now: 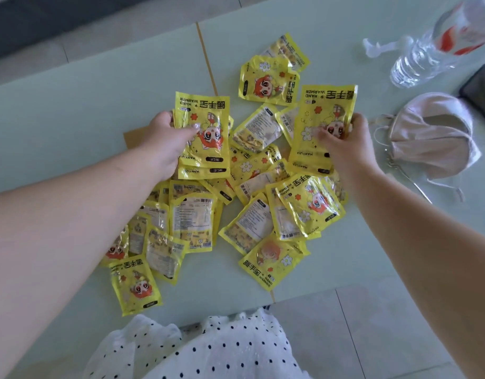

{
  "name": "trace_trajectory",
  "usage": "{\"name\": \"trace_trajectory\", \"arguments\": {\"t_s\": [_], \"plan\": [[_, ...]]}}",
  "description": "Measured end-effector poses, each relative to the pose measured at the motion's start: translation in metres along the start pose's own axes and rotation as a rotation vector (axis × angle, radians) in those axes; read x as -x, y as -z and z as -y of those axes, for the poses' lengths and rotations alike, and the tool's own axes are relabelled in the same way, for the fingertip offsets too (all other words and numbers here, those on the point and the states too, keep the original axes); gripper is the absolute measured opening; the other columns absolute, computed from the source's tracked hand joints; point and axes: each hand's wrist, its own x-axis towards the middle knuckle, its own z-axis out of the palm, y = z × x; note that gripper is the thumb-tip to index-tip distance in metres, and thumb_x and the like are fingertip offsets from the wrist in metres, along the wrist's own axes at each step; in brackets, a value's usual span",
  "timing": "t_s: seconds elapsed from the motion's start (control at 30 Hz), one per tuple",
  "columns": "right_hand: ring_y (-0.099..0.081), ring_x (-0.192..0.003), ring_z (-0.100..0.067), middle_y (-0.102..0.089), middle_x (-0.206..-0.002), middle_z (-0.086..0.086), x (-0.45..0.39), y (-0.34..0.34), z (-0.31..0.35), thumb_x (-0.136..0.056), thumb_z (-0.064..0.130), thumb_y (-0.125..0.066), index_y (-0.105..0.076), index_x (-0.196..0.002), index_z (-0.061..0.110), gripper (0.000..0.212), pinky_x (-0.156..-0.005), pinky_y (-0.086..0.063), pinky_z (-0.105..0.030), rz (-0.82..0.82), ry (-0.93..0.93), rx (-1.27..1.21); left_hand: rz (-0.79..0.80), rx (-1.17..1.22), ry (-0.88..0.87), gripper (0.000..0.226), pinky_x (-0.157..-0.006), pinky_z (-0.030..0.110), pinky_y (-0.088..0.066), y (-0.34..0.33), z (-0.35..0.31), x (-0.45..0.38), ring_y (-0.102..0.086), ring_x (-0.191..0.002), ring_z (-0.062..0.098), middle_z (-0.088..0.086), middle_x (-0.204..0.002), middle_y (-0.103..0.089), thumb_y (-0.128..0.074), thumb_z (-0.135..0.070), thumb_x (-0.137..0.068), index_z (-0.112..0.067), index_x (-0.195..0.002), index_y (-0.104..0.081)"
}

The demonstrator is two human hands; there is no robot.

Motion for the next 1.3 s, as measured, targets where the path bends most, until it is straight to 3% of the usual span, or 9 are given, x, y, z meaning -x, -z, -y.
{"name": "trace_trajectory", "arguments": {"t_s": [0.17, 0.27, 0.37, 0.47, 0.57, 0.67, 0.83, 1.07, 1.3], "plan": [[-0.068, -0.095, -0.023, -0.063, -0.107, -0.004, 0.046, 0.018, -0.021, -0.074, 0.021, -0.079, -0.042, -0.129, 0.015, 0.066, -0.077, -0.058, -0.051, 0.066, -0.215, -0.386, 0.12, 0.078, 0.024, 0.086, -0.113, 0.054, -0.026, -0.002, -0.002, 0.045, -0.038, -0.136, 0.025, 0.011, -0.15, -0.038, -0.073, -0.016, -0.077, -0.014, -0.148, -0.025], [-0.069, -0.096, -0.026, -0.066, -0.113, -0.012, 0.081, 0.038, -0.039, -0.077, 0.016, -0.077, -0.046, -0.13, 0.009, 0.062, -0.081, -0.056, -0.052, 0.076, -0.272, -0.522, 0.265, 0.039, 0.027, 0.109, -0.112, 0.059, -0.025, -0.018, -0.007, 0.087, -0.034, -0.138, 0.033, 0.016, -0.152, -0.032, -0.082, -0.029, -0.056, -0.015, -0.148, -0.025], [-0.07, -0.096, -0.028, -0.068, -0.11, -0.015, 0.118, 0.063, -0.065, -0.081, 0.012, -0.072, -0.053, -0.122, 0.003, 0.047, -0.085, -0.056, -0.05, 0.058, -0.332, -0.643, 0.354, -0.081, -0.025, 0.092, -0.117, 0.047, -0.017, -0.045, -0.002, 0.124, -0.026, -0.142, 0.026, 0.009, -0.155, -0.025, -0.072, -0.019, -0.078, -0.009, -0.15, -0.016], [-0.069, -0.098, -0.03, -0.068, -0.11, -0.016, 0.158, 0.085, -0.095, -0.081, 0.011, -0.071, -0.055, -0.121, 0.002, 0.044, -0.086, -0.055, -0.05, -0.035, -0.345, -0.754, 0.48, -0.184, -0.082, 0.072, -0.114, 0.039, -0.021, -0.073, 0.006, 0.157, -0.035, -0.13, 0.013, 0.001, -0.14, -0.038, -0.064, -0.012, -0.086, -0.004, -0.146, -0.025], [-0.069, -0.097, -0.031, -0.07, -0.106, -0.015, 0.203, 0.104, -0.129, -0.083, 0.01, -0.069, -0.058, -0.115, 0.004, 0.034, -0.086, -0.054, -0.051, -0.134, -0.332, -0.871, 0.584, -0.275, -0.095, 0.071, -0.114, 0.042, -0.028, -0.097, 0.018, 0.194, -0.047, -0.12, 0.017, 0.004, -0.139, -0.045, -0.064, -0.011, -0.084, -0.006, -0.145, -0.029], [-0.07, -0.089, -0.026, -0.071, -0.099, -0.011, 0.252, 0.118, -0.163, -0.085, 0.01, -0.066, -0.06, -0.109, 0.007, 0.025, -0.081, -0.057, -0.045, -0.266, -0.296, -0.963, 0.724, -0.358, -0.098, 0.056, -0.083, 0.038, -0.056, -0.12, 0.038, 0.227, -0.066, -0.09, 0.013, 0.012, -0.122, -0.06, -0.059, -0.009, -0.09, -0.006, -0.141, -0.034], [-0.072, -0.079, -0.019, -0.075, -0.084, -0.002, 0.353, 0.133, -0.226, -0.086, 0.008, -0.064, -0.063, -0.097, 0.013, 0.012, -0.078, -0.058, -0.041, -0.525, -0.274, -1.102, 0.972, -0.532, -0.095, 0.029, -0.065, 0.032, -0.06, -0.154, 0.084, 0.292, -0.071, -0.069, 0.009, 0.01, -0.099, -0.065, -0.057, -0.008, -0.092, -0.009, -0.118, -0.044], [-0.071, -0.084, -0.021, -0.072, -0.091, -0.004, 0.501, 0.118, -0.318, -0.081, 0.009, -0.069, -0.062, -0.103, 0.01, 0.023, -0.081, -0.056, -0.042, -0.893, -0.364, -1.305, 1.183, -0.816, -0.117, 0.029, -0.072, 0.046, -0.059, -0.179, 0.182, 0.398, -0.07, -0.093, 0.026, 0.013, -0.108, -0.068, -0.059, -0.01, -0.092, -0.008, -0.119, -0.049], [-0.069, -0.085, -0.021, -0.07, -0.094, -0.006, 0.654, 0.076, -0.415, -0.083, 0.005, -0.066, -0.061, -0.1, 0.012, 0.02, -0.079, -0.056, -0.042, -1.205, -0.398, -1.526, 1.325, -1.096, -0.17, 0.017, -0.07, 0.04, -0.059, -0.179, 0.315, 0.515, -0.071, -0.084, 0.02, 0.008, -0.102, -0.068, -0.06, -0.01, -0.091, -0.013, -0.105, -0.052]]}}
